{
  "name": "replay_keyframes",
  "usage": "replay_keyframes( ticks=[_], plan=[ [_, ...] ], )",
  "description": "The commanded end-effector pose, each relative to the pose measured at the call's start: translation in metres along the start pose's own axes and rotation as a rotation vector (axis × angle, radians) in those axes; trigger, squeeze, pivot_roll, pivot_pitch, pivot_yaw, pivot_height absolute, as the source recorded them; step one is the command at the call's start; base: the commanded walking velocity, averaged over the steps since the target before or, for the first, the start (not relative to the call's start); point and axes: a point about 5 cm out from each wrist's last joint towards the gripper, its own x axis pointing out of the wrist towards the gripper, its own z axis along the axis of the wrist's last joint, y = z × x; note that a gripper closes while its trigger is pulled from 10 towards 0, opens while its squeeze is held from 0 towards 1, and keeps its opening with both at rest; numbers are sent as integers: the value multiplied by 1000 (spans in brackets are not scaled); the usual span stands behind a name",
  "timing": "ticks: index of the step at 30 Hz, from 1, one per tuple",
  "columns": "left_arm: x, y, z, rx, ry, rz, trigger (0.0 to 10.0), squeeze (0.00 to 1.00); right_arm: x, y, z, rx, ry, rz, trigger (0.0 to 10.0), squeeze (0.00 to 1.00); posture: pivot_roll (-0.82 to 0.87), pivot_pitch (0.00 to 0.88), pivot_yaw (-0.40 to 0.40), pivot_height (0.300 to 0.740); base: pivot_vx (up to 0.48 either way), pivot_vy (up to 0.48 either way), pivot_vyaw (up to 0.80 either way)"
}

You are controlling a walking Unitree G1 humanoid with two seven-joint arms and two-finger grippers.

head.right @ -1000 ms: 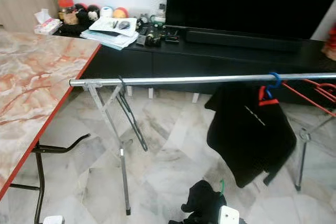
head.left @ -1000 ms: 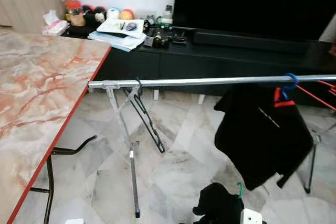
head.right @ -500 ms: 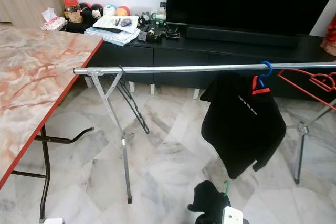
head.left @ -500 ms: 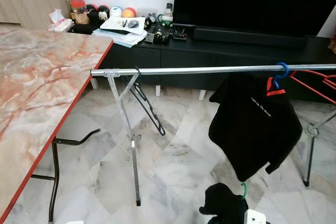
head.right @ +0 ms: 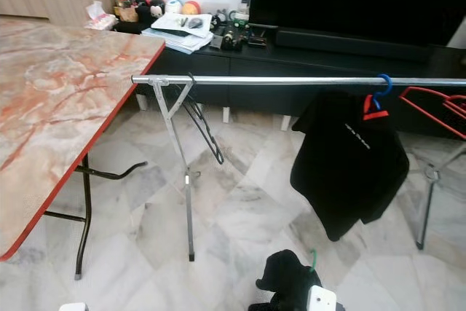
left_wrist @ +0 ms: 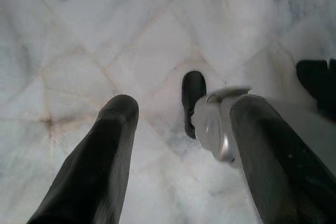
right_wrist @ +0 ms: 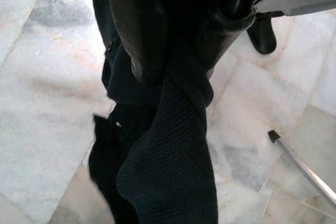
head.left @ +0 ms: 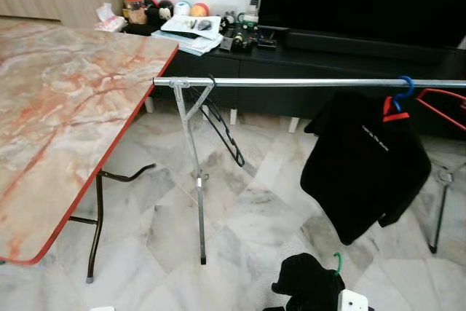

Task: Hang hanger

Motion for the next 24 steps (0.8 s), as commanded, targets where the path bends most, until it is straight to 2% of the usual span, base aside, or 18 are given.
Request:
replay_keyframes(
  ticks=[1,24],
  plan=[
    [-3,1,-12,-15,38,7,10000,0,-1,-4,-1,3,-1,-12,10000,0,90,76,-39,740,-281,0,0],
    [-2,-1,-10,-19,36,5,10000,0,0,-2,-1,-5,-1,-9,10000,0,90,78,-42,740,-292,0,0]
  ],
)
